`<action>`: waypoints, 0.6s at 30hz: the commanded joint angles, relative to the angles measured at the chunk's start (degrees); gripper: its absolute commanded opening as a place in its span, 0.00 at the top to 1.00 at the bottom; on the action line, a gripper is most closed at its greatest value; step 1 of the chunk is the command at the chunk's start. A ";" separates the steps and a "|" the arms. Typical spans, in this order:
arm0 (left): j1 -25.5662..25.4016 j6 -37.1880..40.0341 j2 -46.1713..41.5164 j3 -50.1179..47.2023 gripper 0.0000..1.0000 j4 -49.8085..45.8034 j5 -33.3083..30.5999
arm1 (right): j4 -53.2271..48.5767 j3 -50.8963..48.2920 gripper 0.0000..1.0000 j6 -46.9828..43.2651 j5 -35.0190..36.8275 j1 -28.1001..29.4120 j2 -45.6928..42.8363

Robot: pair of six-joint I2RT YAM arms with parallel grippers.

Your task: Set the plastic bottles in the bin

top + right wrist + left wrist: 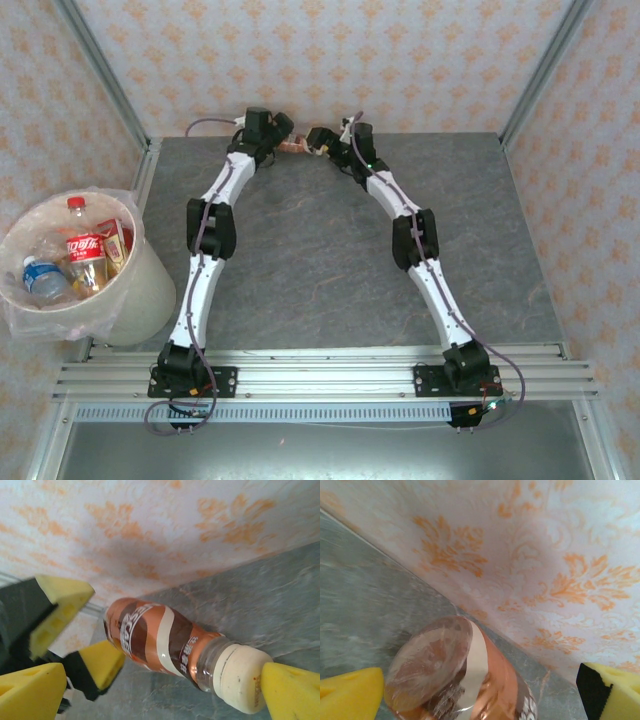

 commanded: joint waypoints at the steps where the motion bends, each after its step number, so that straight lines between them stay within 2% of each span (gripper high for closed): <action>1: -0.71 1.74 -5.40 0.00 0.00 -10.25 -4.22 | 1.35 2.39 0.01 -4.31 -6.14 3.95 -2.31; 7: -0.75 3.46 -6.35 -0.02 0.00 -19.19 -8.11 | 1.18 1.11 0.01 -6.64 -11.00 6.41 -3.72; 13: -0.98 4.46 -8.19 -3.62 0.00 -21.81 -6.25 | 0.96 -2.67 0.00 -6.67 -14.69 7.31 -7.00; 18: -2.94 7.23 -14.40 -14.04 0.00 -19.30 -4.01 | 4.78 -17.06 0.02 -7.42 -15.76 7.41 -15.58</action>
